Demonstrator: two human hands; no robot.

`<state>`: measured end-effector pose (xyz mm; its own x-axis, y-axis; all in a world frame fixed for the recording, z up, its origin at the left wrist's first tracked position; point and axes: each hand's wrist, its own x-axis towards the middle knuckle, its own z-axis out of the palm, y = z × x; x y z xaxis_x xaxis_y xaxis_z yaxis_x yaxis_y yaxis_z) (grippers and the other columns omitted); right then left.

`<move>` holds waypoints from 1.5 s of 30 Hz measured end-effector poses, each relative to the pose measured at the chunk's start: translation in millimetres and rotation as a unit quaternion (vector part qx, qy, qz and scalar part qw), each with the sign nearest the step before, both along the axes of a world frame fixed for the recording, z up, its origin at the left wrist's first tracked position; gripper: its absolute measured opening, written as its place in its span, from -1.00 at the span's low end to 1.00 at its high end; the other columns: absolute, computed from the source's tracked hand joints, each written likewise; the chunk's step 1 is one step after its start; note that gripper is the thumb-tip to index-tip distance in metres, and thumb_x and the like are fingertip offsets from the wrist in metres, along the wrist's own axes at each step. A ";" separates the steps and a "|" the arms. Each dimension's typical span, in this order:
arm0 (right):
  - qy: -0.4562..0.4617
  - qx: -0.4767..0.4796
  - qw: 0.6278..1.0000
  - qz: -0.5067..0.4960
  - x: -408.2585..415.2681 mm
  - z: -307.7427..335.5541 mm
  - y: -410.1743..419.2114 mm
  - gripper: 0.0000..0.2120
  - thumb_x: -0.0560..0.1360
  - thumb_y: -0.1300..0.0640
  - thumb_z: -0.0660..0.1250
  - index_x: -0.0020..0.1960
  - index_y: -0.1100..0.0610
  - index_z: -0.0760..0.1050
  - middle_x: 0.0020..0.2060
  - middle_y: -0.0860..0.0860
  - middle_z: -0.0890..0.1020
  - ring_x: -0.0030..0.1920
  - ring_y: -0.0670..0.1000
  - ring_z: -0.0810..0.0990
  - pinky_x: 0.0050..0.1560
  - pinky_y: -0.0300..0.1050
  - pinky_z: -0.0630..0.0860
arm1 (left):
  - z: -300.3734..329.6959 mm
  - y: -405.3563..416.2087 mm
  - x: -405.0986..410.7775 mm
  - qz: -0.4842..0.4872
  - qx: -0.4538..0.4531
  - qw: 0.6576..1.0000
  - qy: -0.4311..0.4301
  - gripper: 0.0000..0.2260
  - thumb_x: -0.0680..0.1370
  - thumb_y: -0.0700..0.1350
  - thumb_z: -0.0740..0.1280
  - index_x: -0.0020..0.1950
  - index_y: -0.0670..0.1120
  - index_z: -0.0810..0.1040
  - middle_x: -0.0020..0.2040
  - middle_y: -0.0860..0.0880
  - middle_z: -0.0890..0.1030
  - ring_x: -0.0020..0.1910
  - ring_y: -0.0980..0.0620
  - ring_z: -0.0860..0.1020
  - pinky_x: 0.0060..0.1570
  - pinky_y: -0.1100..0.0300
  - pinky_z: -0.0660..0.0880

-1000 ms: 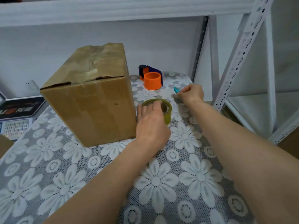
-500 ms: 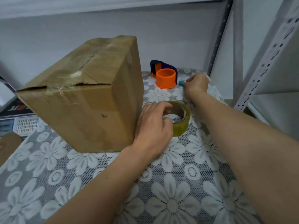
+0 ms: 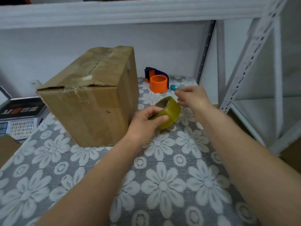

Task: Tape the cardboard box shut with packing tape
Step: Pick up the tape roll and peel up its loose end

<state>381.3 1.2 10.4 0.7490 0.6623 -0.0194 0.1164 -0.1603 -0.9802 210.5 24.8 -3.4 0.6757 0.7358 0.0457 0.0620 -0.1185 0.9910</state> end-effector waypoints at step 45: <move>0.242 0.268 0.929 0.084 -146.8 -38.8 -89.4 -0.83 0.54 0.22 0.27 0.02 0.26 0.61 -0.06 0.19 0.68 -0.04 0.09 0.65 0.04 -0.03 0.60 | -34.5 -48.4 -65.0 -0.023 -0.247 0.939 -0.238 -0.61 0.48 -0.38 0.31 0.31 -0.34 0.44 0.25 -0.32 0.53 0.19 -0.15 0.53 0.26 0.04 0.47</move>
